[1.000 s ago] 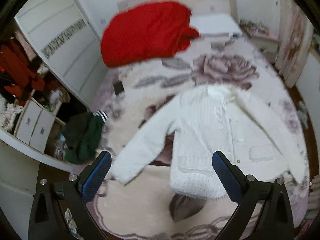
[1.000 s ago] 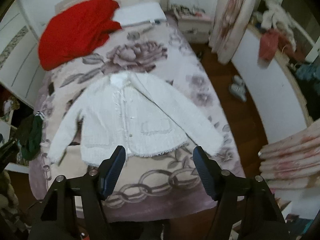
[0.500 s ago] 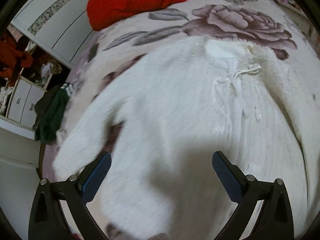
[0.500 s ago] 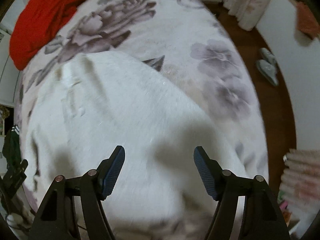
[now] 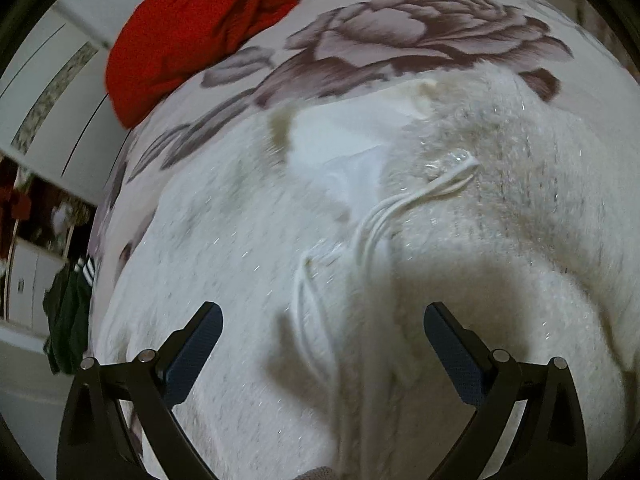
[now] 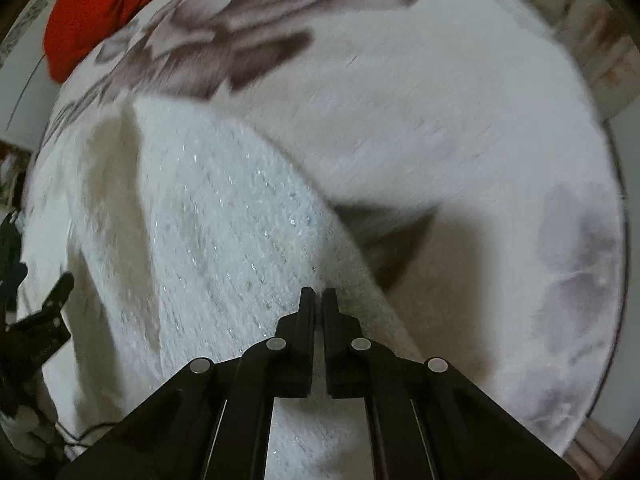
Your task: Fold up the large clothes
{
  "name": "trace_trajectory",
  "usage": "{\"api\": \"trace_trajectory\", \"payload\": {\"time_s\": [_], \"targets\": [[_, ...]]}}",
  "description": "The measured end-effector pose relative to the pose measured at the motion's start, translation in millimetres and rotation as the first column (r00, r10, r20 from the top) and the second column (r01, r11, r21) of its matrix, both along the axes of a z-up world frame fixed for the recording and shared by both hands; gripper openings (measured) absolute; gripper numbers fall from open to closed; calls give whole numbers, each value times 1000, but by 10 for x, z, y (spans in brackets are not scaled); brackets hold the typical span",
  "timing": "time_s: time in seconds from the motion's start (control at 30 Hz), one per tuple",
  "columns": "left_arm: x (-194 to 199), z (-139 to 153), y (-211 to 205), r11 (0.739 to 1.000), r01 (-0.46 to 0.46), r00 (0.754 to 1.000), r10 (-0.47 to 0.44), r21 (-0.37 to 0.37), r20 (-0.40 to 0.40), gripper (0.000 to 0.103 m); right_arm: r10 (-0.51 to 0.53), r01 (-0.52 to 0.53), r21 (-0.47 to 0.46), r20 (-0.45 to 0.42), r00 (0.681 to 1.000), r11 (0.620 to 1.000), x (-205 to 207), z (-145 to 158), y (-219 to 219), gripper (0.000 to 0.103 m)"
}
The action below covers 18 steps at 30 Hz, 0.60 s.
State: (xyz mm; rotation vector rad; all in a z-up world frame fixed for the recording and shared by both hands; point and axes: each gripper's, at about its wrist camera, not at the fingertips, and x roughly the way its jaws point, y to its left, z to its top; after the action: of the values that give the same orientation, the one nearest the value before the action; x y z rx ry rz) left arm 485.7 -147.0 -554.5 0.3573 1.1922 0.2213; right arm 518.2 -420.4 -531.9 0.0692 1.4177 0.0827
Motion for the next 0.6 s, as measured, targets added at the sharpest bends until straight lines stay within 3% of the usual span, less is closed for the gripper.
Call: {"api": "trace_trajectory", "payload": {"time_s": [0.1,0.13,0.17,0.23,0.33,0.37,0.43,0.5,0.53,0.6], "targets": [[107,-16,-95,999,38,999,-37,14,-11,103,-91,94,-52,56,994,994,219,196,-280,2],[159,-24,-116,999,43,999,-42,14,-13,103,-105,111,-86,72,992,990,283,237,-337,1],[203,-32,-127,999,49,999,-49,16,-17,103,-120,142,-190,124,985,971,406,293,-437,0],[292,-50,-165,998,55,998,-54,12,-32,103,-152,181,-234,134,979,955,623,280,-688,0],[311,6,-206,998,67,998,-67,-14,-22,103,-250,250,1,-83,965,968,810,74,-1047,0],[282,25,-231,997,78,997,-78,-18,-19,103,-242,247,27,-114,963,969,784,89,-1067,0],[238,47,-274,995,101,995,-101,-23,-16,103,-189,201,64,-158,969,977,507,187,-1092,15],[179,50,-285,994,106,994,-107,-33,-24,103,-198,222,106,-194,961,969,19,270,-1242,63],[156,52,-277,994,103,994,-104,-42,-30,103,-220,248,112,-218,951,962,-228,252,-1292,68],[53,63,-264,994,91,995,-93,-61,-43,103,-282,324,118,-278,918,939,-810,211,-1504,69]]}}
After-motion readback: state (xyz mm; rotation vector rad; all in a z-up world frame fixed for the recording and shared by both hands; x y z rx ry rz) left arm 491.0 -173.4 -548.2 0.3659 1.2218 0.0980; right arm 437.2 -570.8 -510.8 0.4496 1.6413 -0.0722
